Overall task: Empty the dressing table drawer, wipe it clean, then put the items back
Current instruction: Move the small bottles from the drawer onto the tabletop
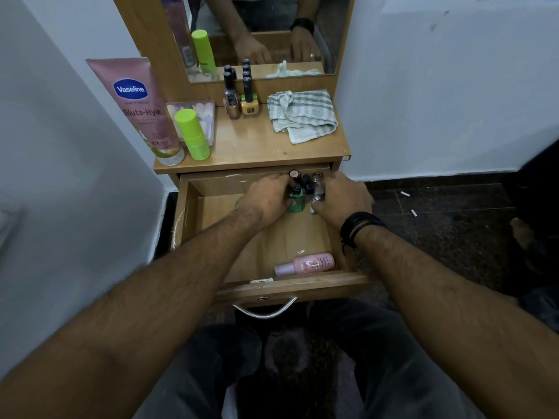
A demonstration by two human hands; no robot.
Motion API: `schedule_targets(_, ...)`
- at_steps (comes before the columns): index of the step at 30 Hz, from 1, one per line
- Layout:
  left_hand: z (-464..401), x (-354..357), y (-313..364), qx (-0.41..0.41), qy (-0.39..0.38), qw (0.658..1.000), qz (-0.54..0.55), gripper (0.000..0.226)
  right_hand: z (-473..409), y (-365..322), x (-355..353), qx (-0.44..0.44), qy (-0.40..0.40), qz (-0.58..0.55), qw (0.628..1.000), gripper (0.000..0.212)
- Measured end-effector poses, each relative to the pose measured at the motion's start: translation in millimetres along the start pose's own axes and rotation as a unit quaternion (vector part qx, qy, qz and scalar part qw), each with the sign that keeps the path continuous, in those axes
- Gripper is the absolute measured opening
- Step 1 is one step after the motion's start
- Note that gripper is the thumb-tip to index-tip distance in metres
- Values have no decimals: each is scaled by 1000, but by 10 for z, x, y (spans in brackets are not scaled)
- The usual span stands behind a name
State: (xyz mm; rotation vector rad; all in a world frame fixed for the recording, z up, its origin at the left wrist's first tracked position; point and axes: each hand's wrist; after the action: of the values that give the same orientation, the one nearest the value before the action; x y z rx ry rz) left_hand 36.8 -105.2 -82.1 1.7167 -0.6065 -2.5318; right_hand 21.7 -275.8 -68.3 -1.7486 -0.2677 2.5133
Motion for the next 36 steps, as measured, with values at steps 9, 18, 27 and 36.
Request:
schedule_targets(9,149,-45,-4,5,-3,1000,0,41,84,22,-9,-18,4,-19,1000,38)
schedule_targets(18,622,-664,-81,16,38,999,-2,42,228,-133,-320,-40,40,-77,995,23)
schedule_targets(27,338,-1240,-194,-102,170,976,91,38,-173,-680,-1088,-89,107,-147,979,23)
schedule_targets(36,-50,-1453,-289,-173,179,961,117,39,-767,-1013,-1115,-107,114,-235,959,12)
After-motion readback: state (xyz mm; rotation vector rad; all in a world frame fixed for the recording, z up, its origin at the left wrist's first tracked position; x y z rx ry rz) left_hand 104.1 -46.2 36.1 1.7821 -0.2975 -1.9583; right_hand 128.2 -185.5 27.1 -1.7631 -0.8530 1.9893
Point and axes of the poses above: each hand's wrist, its own z-axis away from the middle knuckle, its own x-axis out of the palm, y = z × x, and after that the axes turned 14 degrees about -y, right-handed
